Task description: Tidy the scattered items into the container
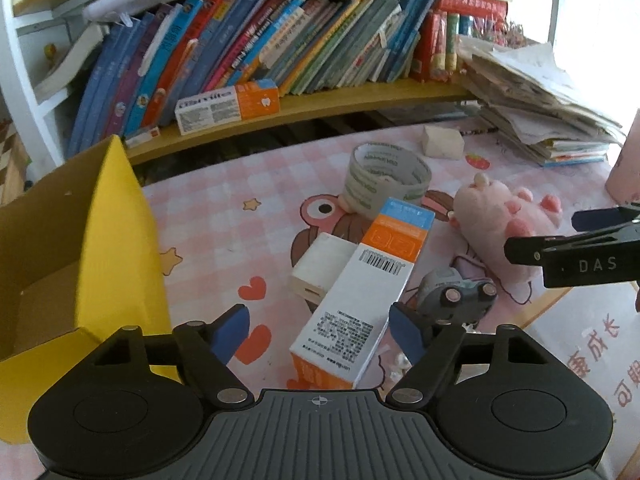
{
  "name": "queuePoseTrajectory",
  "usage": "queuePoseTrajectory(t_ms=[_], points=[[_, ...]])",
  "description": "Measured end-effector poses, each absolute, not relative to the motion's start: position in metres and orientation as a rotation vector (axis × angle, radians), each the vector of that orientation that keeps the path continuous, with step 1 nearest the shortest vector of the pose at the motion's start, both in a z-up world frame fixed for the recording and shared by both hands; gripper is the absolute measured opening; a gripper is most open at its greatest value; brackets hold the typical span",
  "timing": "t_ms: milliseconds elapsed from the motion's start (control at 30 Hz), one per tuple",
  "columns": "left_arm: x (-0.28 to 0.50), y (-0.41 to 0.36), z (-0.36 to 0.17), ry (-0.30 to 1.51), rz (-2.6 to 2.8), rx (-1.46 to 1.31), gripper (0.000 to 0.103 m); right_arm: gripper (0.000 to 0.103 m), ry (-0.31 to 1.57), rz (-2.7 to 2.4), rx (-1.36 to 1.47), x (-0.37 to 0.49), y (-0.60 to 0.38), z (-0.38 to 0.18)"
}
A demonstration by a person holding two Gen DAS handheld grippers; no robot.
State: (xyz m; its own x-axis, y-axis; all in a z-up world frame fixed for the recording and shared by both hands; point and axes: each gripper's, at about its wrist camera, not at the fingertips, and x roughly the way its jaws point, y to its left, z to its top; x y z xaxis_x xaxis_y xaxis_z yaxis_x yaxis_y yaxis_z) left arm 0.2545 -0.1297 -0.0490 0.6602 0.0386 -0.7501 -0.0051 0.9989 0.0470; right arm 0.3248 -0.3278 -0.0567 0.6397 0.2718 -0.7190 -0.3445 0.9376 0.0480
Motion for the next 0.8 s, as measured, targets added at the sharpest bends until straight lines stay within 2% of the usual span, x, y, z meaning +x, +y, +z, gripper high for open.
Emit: queuePoseTrajectory(t_ms=[100,367,633,700,800], points=[[0.262,-0.132,-0.055,0.868,0.006,0.052,0.075,0.094,0.819,0.355,-0.106,0.332,-0.325,-0.062],[0.278,-0.135,-0.071,0.921,-0.038,0.057,0.06,0.08,0.859,0.348,-0.112,0.346,-0.322,-0.075],[0.281,-0.137,-0.076,0.924,-0.065,0.07,0.058,0.072,0.869,0.355,-0.119,0.347,-0.321,-0.079],[0.281,-0.136,-0.077,0.918,-0.079,0.066,0.054,0.07,0.869,0.359,-0.125,0.346,-0.321,-0.079],[0.281,-0.137,-0.075,0.921,-0.095,0.045,0.042,0.067,0.869,0.371,-0.122,0.343,-0.321,-0.076]])
